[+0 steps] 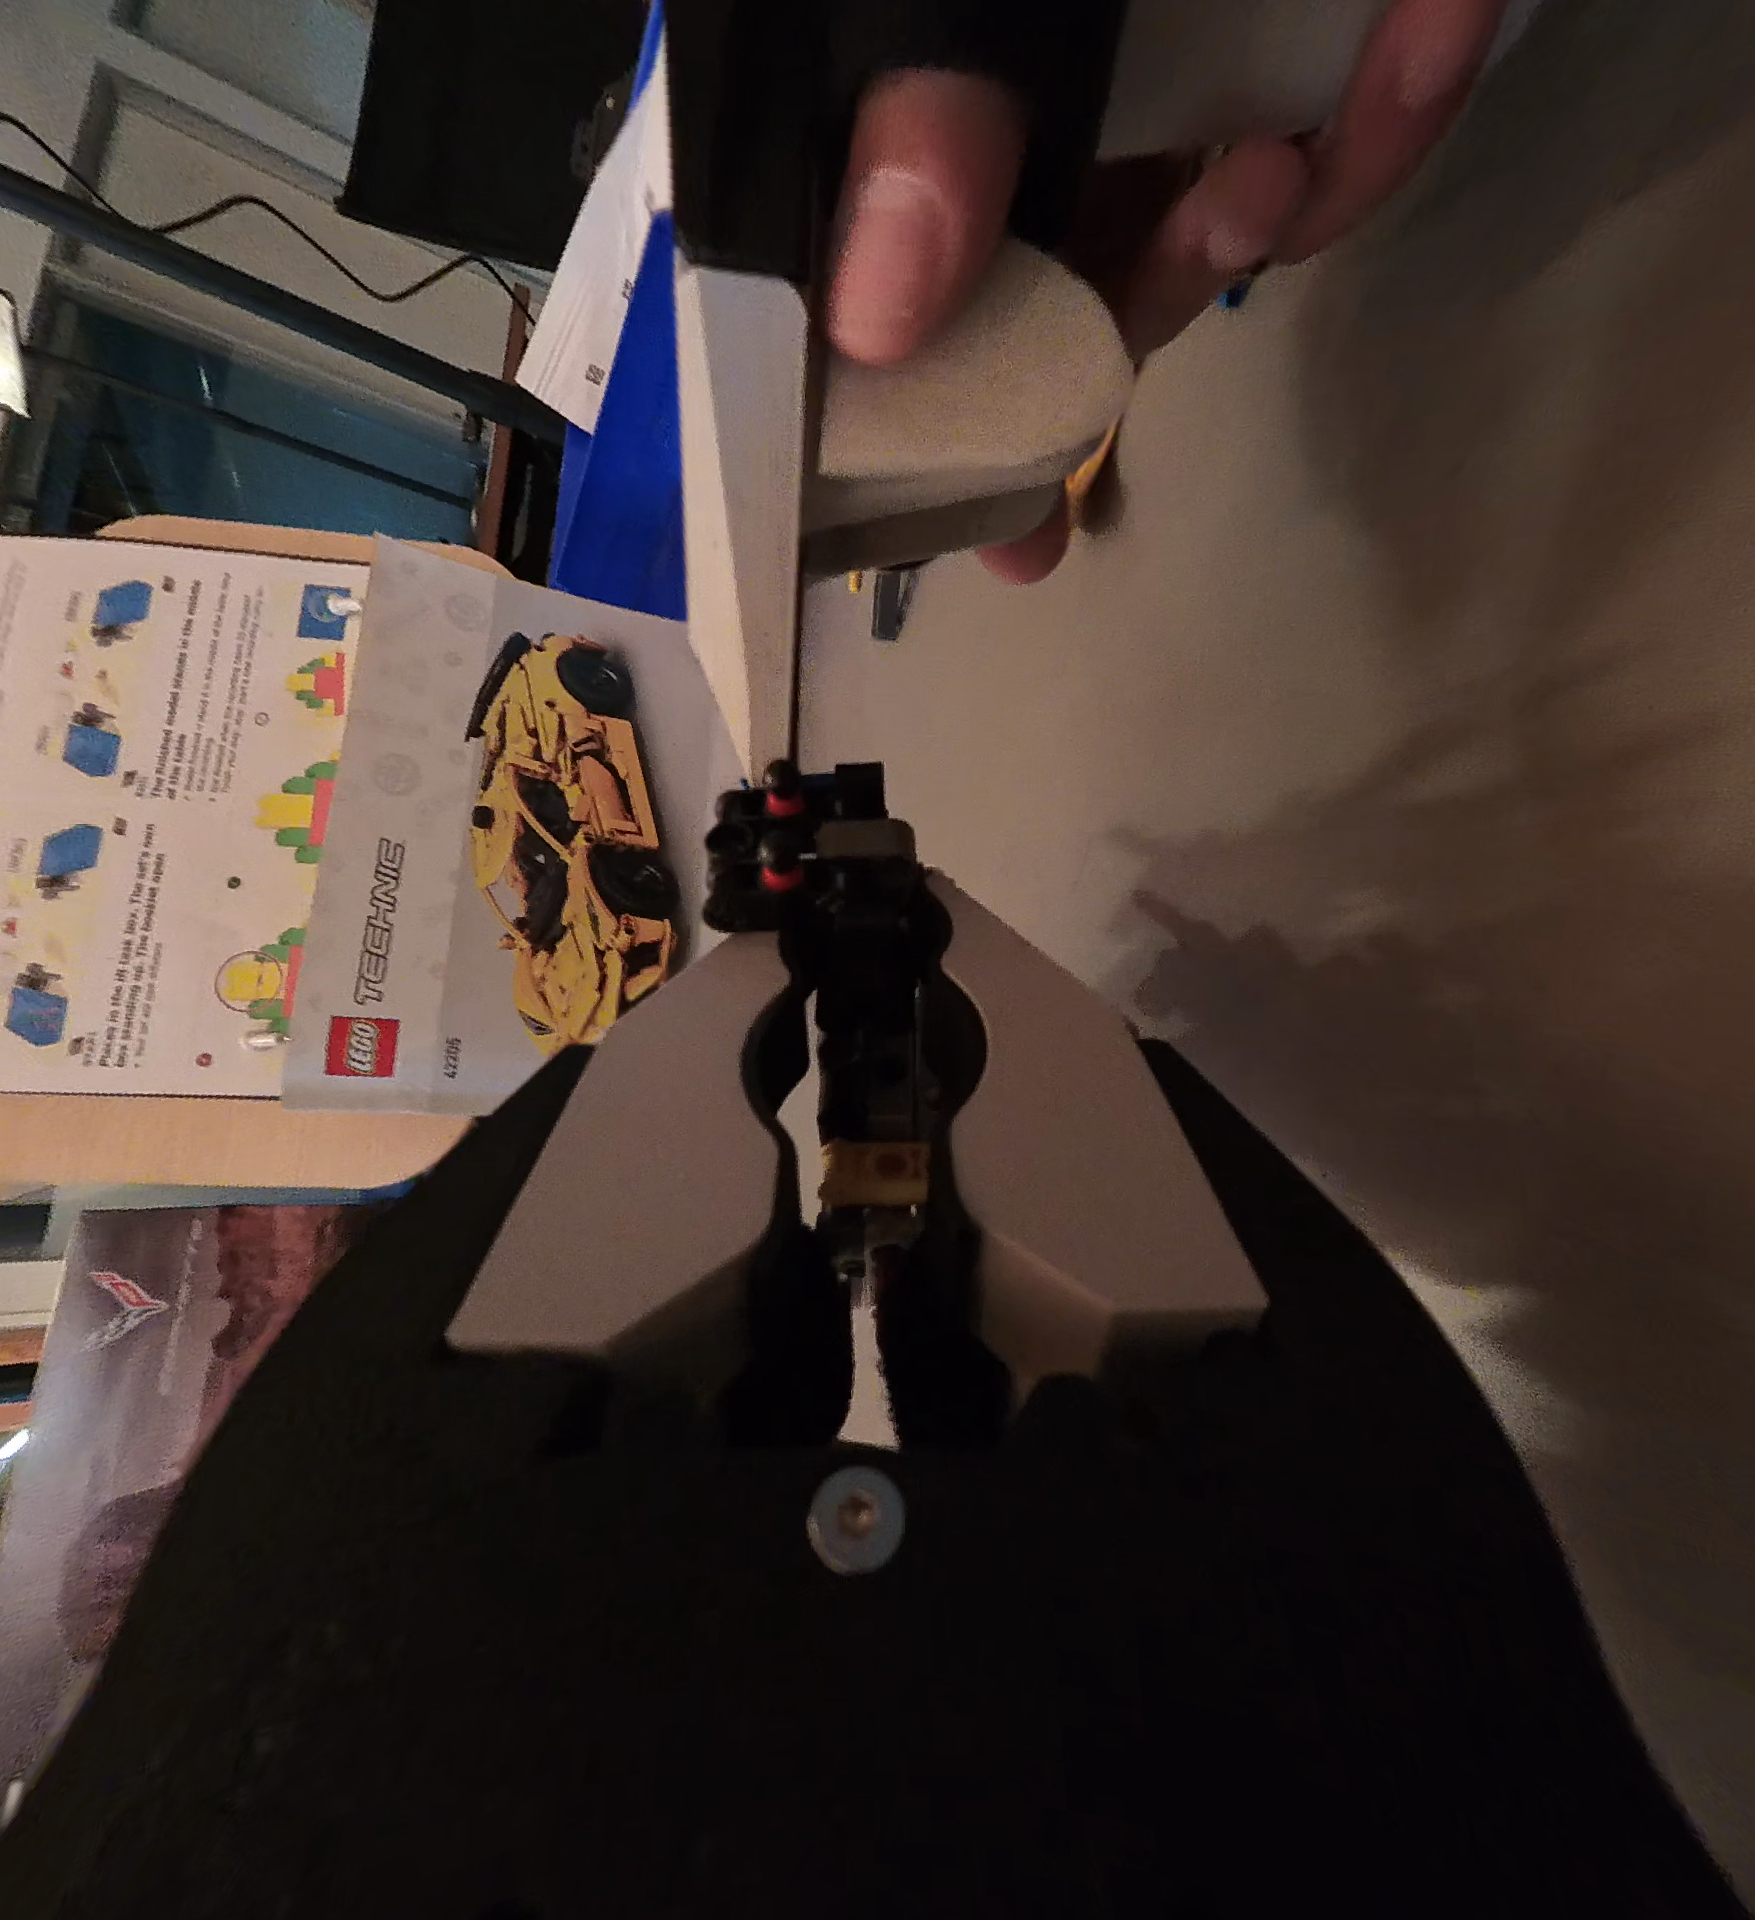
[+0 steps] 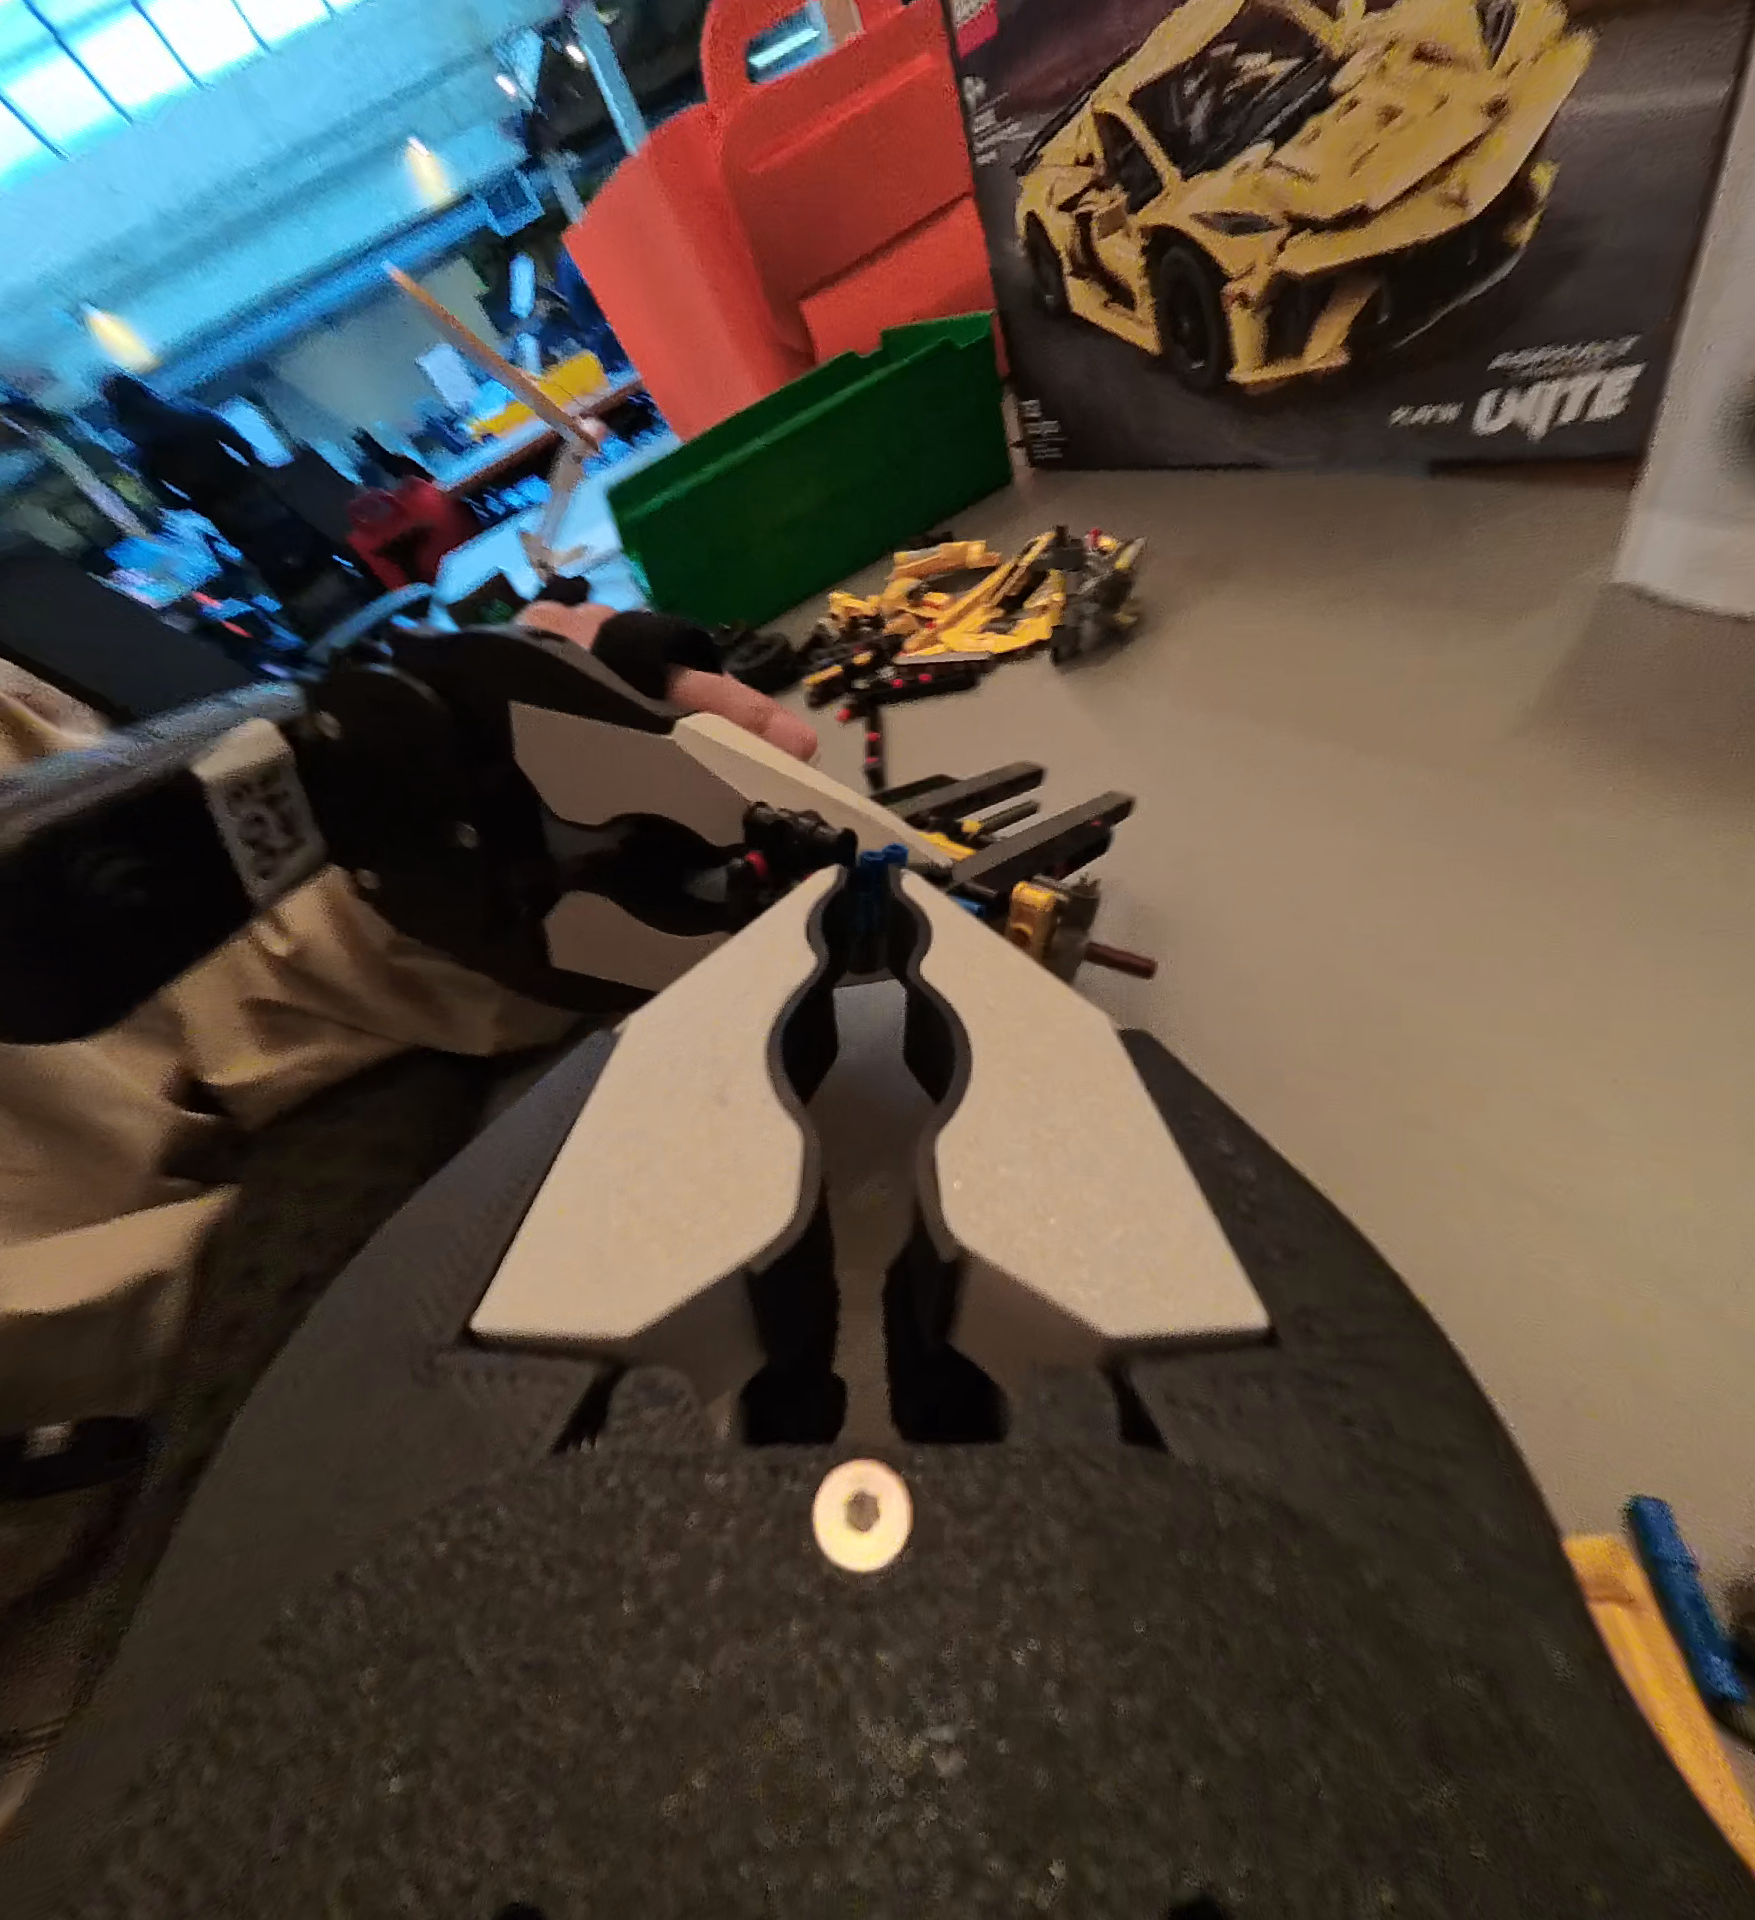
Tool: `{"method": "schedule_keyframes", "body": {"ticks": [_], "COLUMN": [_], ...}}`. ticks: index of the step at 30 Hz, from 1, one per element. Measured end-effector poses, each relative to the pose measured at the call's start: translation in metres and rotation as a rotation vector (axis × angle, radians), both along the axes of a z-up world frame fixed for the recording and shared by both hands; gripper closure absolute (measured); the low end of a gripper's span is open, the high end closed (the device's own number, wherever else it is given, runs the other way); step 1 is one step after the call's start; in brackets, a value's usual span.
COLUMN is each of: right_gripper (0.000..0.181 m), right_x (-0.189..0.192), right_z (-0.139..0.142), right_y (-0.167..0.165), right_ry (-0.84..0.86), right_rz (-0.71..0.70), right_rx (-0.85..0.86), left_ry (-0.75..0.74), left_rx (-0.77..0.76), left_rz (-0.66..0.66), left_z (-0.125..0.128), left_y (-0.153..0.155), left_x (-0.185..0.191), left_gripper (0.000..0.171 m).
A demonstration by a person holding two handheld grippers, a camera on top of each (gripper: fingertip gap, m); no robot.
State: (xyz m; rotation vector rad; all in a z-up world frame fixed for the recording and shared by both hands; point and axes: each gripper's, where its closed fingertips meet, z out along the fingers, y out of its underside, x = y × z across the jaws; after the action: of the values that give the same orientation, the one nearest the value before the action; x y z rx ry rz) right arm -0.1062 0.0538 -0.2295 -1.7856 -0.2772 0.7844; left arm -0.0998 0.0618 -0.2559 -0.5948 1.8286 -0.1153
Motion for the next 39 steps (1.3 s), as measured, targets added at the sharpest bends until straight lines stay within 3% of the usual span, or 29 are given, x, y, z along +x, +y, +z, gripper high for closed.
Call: {"method": "schedule_keyframes", "body": {"ticks": [2, 5, 9, 15, 16, 17, 18, 19, 22, 24, 26, 29, 39], "right_gripper": [0.178, 0.178, 0.180, 0.181, 0.181, 0.181, 0.181, 0.181, 0.181, 0.181, 0.181, 0.170, 0.179], "right_x": [0.001, 0.006, 0.008, 0.007, 0.008, 0.024, 0.041, 0.048, 0.042, 0.036, 0.026, 0.009, 0.004], "right_z": [-0.005, -0.017, -0.004, 0.018, 0.026, 0.061, 0.071, 0.064, 0.040, 0.029, 0.037, 0.033, 0.002], "right_y": [0.002, 0.004, 0.007, 0.005, 0.004, -0.002, -0.004, -0.001, 0.004, 0.005, 0.000, -0.003, 0.003], "right_ry": [-0.079, -0.043, 0.081, 0.138, 0.188, 0.342, 0.372, 0.305, 0.221, 0.148, 0.130, 0.164, 0.016], "right_rz": [-0.045, -0.080, -0.124, -0.128, -0.125, -0.167, -0.207, -0.222, -0.156, -0.149, -0.097, 0.018, -0.023], "right_rx": [0.007, -0.123, -0.086, 0.032, 0.066, 0.225, 0.263, 0.235, 0.114, 0.086, 0.138, 0.086, -0.109], "left_ry": [0.019, 0.052, 0.021, -0.045, -0.001, 0.090, 0.117, 0.089, -0.076, -0.124, -0.168, -0.220, -0.108], "left_rx": [0.039, 0.133, 0.162, 0.166, 0.174, 0.192, 0.242, 0.280, 0.213, 0.345, 0.495, 0.560, 0.768], "left_rz": [0.016, 0.041, 0.077, 0.091, 0.078, 0.064, 0.050, 0.040, 0.063, 0.043, 0.034, 0.033, -0.029], "left_z": [-0.005, -0.013, -0.002, 0.018, 0.011, -0.008, -0.022, -0.022, 0.018, 0.023, 0.025, 0.035, 0.013], "left_y": [0.003, 0.006, 0.010, 0.009, 0.008, 0.007, 0.006, 0.004, 0.000, -0.001, 0.002, 0.006, 0.006], "left_x": [0.000, 0.002, 0.004, 0.004, 0.002, -0.001, -0.002, 0.000, 0.008, 0.007, 0.006, 0.006, 0.008], "left_gripper": [0.157, 0.157, 0.157, 0.157, 0.156, 0.156, 0.157, 0.157, 0.156, 0.156, 0.156, 0.156, 0.156]}}
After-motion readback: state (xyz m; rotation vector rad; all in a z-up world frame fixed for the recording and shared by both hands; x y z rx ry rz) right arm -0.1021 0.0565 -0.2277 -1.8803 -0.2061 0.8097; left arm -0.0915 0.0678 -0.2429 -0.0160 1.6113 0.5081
